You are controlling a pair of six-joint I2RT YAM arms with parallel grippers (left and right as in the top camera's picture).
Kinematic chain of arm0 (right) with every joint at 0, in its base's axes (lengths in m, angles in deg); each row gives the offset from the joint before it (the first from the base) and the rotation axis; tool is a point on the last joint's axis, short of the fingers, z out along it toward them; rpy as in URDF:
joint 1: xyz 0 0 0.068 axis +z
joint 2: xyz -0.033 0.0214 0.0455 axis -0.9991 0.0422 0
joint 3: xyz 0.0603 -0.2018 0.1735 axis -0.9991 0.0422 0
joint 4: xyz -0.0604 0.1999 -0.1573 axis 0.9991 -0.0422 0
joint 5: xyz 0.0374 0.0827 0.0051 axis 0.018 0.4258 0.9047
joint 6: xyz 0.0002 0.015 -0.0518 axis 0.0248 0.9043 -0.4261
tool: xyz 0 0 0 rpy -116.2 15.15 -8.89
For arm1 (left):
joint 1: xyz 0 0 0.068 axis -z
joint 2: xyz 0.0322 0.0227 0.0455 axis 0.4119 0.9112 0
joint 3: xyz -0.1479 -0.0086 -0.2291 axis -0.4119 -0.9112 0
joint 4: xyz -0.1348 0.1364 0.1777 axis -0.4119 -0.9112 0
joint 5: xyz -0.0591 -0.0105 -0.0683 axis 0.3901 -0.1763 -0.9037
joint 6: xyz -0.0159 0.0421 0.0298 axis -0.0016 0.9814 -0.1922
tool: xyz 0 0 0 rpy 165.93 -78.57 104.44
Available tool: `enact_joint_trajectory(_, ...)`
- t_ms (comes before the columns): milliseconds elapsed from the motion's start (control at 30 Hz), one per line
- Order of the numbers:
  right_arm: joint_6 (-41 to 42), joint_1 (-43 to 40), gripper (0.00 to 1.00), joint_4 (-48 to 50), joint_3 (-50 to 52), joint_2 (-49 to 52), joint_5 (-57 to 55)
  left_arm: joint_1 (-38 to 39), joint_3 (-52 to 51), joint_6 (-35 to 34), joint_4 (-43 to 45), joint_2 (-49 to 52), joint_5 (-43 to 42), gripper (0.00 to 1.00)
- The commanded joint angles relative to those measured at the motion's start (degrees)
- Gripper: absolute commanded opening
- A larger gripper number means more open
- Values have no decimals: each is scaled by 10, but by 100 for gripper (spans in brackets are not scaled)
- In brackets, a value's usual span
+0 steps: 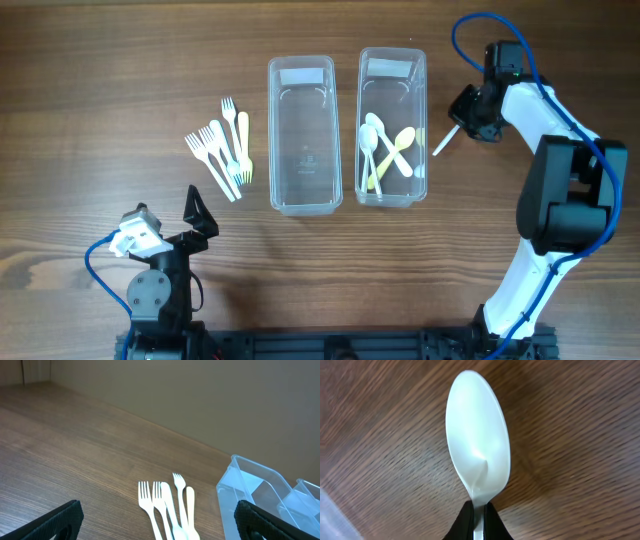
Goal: Pack container
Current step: 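Grasp the last white spoon at the top right with the right gripper, then drop the last white spoon into the right container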
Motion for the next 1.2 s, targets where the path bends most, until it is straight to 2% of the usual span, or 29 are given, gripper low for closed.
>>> enact_joint_trajectory(0,-2,3,4,-14,-17,-10,52,-5,-5,8,2,-1,-3,100)
enact_joint_trajectory(200,-34,3,4,-37,-30,-94,53,-5,-5,8,2,-1,-3,100)
enact_joint_trajectory(467,-95,3,4,-45,-30,-282,72,-5,-5,7,2,-1,-3,100)
enact_joint_trajectory(567,-157,4,4,-40,-30,-350,139,-5,-5,8,2,-1,-3,100)
enact_joint_trajectory(633,-242,13,4,-42,-30,-374,224,-5,-5,8,2,-1,-3,100)
enact_joint_trajectory(700,-313,25,4,-62,-30,-378,272,-5,-5,8,2,-1,-3,100)
enact_joint_trajectory(767,-371,47,4,-90,-26,-370,274,-5,-5,8,2,-1,-3,100)
enact_joint_trajectory(833,-394,64,4,-108,-20,-356,273,-5,-5,8,2,-1,-3,100)
enact_joint_trajectory(933,-388,89,4,-117,-20,-315,273,-5,-5,8,2,-1,-3,100)
enact_joint_trajectory(1067,-320,104,4,-117,-20,-257,248,-5,-5,8,2,-1,-3,100)
enact_joint_trajectory(1167,-299,107,6,-119,-20,-225,248,-5,-5,8,2,-1,-3,100)
